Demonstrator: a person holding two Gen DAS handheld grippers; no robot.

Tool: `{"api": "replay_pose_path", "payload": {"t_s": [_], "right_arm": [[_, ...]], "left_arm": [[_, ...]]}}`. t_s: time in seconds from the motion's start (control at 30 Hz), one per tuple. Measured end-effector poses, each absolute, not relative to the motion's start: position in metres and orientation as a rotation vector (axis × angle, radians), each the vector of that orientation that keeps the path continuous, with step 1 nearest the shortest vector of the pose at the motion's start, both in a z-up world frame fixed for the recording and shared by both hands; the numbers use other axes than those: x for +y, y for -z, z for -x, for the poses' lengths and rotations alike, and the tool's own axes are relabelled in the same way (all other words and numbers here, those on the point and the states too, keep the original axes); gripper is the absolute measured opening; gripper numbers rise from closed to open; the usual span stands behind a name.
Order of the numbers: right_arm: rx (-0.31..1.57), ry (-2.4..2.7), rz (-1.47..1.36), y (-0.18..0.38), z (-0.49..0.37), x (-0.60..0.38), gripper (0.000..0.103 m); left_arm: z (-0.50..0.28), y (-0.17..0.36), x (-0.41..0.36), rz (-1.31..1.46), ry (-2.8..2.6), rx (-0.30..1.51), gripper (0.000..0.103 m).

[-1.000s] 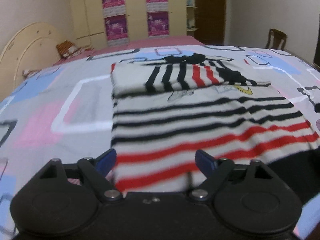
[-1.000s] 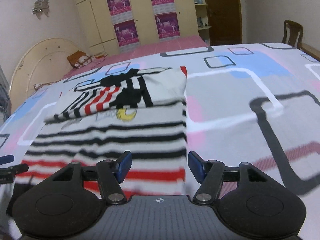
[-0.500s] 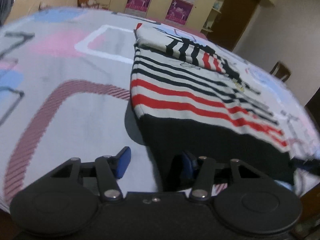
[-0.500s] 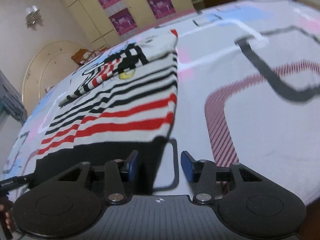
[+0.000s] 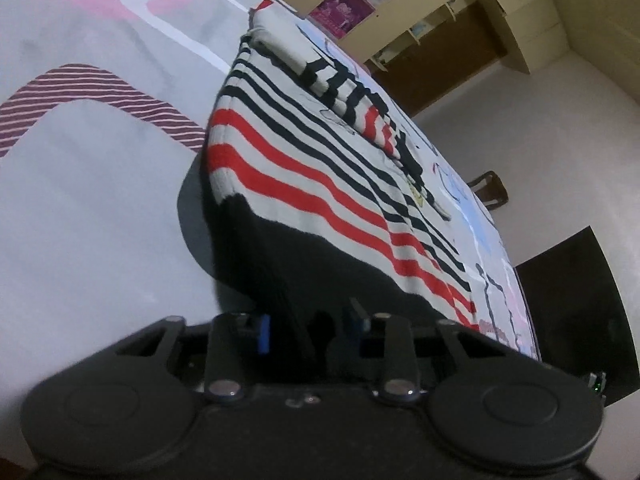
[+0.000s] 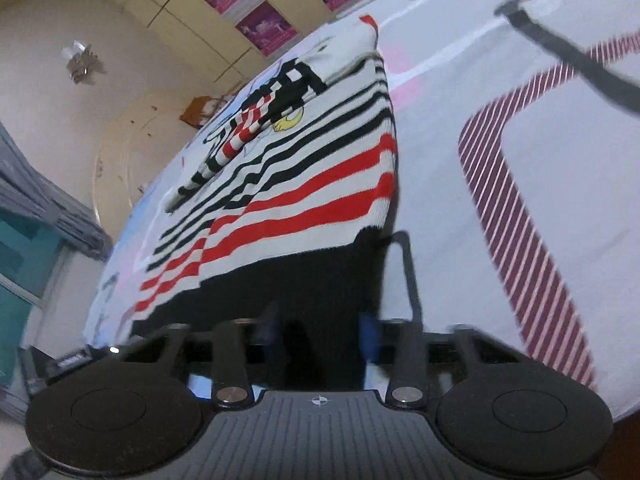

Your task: Fold small clothes

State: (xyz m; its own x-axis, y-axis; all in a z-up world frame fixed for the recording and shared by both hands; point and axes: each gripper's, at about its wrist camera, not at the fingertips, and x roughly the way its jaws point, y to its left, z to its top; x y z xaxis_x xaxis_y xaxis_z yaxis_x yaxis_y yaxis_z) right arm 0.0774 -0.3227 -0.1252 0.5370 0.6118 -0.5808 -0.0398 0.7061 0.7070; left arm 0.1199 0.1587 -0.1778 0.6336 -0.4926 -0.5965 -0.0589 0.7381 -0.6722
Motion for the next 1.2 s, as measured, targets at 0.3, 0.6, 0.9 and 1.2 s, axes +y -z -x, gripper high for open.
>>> {"api": "replay_pose_path", "payload": {"t_s": [0.3,0.6,0.9,1.2], "right_arm": [[0.789,-0.442,-0.71,0.099,-0.066,-0.349,0.004],[0.794,-0.403,-0.65,0.091,-0.075,-0.348,0.004],[0.585,-0.435,-0.59,0.01,-0.142,-0.339,0.004],[0.452,-0.404,-0.545,-0.055,-0.278,-0.323,0.004]], "left_arm": [[-0.103,0.156,0.166,0.641,0.213,0.733,0.005],[-0.109,0.157,0.16,0.652,0.172,0.737,0.005],[-0.173,0.069,0.16,0.663,0.243,0.468,0.005],[-0.306,0.019,0.162,0.604,0.299,0.364,0.005]]}}
